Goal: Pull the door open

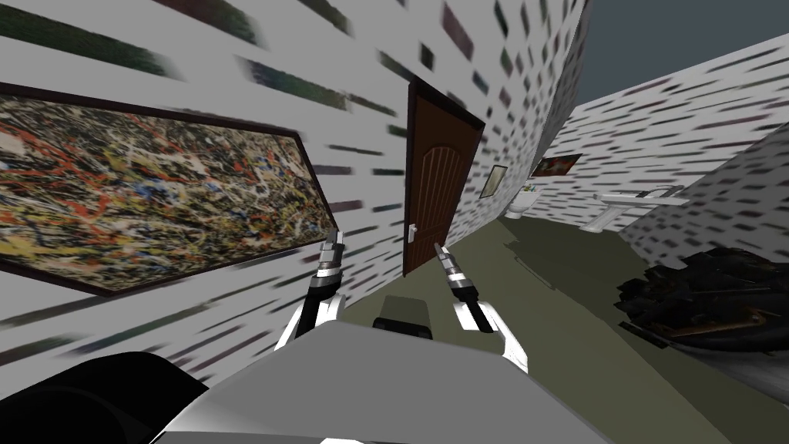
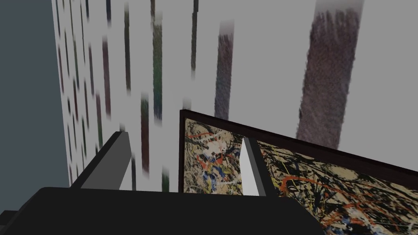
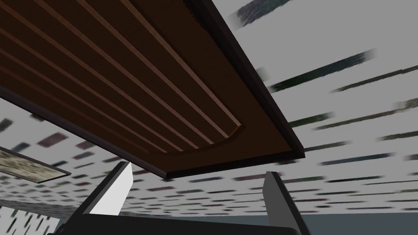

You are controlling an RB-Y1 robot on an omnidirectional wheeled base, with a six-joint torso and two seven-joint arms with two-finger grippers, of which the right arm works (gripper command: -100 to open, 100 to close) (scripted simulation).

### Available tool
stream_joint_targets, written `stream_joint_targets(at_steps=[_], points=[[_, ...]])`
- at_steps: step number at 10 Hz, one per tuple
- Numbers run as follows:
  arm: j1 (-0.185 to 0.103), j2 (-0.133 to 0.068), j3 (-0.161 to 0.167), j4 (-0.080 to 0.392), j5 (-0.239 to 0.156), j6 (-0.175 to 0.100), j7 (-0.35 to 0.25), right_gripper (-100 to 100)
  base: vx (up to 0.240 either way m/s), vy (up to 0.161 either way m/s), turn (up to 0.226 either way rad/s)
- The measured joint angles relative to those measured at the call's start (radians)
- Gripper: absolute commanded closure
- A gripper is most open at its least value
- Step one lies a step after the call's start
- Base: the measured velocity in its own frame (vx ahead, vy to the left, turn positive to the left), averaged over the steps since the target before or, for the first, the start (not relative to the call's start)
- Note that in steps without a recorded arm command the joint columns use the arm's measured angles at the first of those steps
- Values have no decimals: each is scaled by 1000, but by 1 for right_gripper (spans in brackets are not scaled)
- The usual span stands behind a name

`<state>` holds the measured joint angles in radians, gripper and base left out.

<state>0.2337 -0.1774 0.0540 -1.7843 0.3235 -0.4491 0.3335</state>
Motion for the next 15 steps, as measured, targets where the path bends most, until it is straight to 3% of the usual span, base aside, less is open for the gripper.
stream_joint_targets(at_steps=[15], points=[[-163,-84,71,352,182,-49,259,-100,97,-55,62]])
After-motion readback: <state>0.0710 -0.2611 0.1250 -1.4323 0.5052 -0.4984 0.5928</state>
